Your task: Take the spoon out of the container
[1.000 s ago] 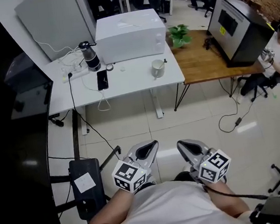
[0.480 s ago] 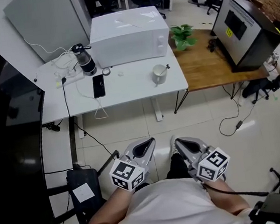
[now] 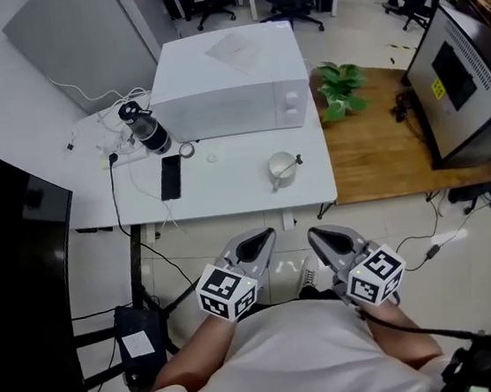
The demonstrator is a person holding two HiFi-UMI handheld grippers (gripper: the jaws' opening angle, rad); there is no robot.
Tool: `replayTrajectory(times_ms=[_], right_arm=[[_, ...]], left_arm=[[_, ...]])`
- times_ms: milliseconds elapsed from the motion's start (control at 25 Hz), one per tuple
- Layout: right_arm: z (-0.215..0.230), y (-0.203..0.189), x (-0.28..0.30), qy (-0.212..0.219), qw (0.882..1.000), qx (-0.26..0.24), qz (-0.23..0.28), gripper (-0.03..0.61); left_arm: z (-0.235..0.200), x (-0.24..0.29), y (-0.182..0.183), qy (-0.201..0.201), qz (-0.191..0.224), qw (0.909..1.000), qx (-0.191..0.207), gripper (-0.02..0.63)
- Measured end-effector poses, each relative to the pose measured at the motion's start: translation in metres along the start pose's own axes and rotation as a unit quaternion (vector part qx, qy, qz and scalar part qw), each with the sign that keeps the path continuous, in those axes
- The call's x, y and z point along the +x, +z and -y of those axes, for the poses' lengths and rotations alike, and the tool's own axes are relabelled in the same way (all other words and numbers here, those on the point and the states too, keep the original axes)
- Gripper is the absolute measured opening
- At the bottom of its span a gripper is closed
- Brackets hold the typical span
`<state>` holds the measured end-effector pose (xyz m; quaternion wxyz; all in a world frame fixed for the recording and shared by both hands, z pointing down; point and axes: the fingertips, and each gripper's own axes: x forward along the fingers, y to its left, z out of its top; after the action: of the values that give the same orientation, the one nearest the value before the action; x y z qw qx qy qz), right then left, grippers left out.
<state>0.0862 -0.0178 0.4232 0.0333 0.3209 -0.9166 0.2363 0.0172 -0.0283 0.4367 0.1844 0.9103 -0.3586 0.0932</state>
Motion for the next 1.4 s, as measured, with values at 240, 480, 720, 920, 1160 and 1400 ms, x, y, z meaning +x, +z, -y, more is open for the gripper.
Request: replayTrajectory(times_ms=[240, 480, 720, 920, 1160, 1400], right_arm=[[0.058, 0.021, 0.017, 0.02, 1.0, 0.013, -0.01, 0.005], [0.082, 0.02, 0.039, 0.01, 0.999, 0.029, -0.024, 0.005], [0.083, 0.029, 0.062, -0.019, 0.999, 0.032, -0.018, 0.006], [0.098, 0.024, 0.082, -0.057, 0.998, 0.021, -0.025, 0.034], [0.117, 0.021, 0.097, -0.087, 0.995, 0.026, -0.039, 0.035], [0.159, 0.023, 0.109, -0.124, 0.991, 0.016, -0.047, 0.107]], left_arm=[[-0.018, 0.055, 0.027, 0.021, -0.009, 0.9997, 0.013, 0.003], [-0.05, 0.064, 0.027, 0.02, -0.021, 0.9996, 0.005, 0.003], [-0.07, 0.068, 0.024, -0.023, -0.043, 0.9988, 0.009, 0.003], [-0.085, 0.072, 0.019, -0.045, -0.045, 0.998, -0.003, 0.003], [-0.095, 0.071, 0.012, -0.06, -0.056, 0.9966, -0.006, 0.003], [-0.118, 0.077, 0.015, -0.05, -0.053, 0.9973, -0.013, 0.003]])
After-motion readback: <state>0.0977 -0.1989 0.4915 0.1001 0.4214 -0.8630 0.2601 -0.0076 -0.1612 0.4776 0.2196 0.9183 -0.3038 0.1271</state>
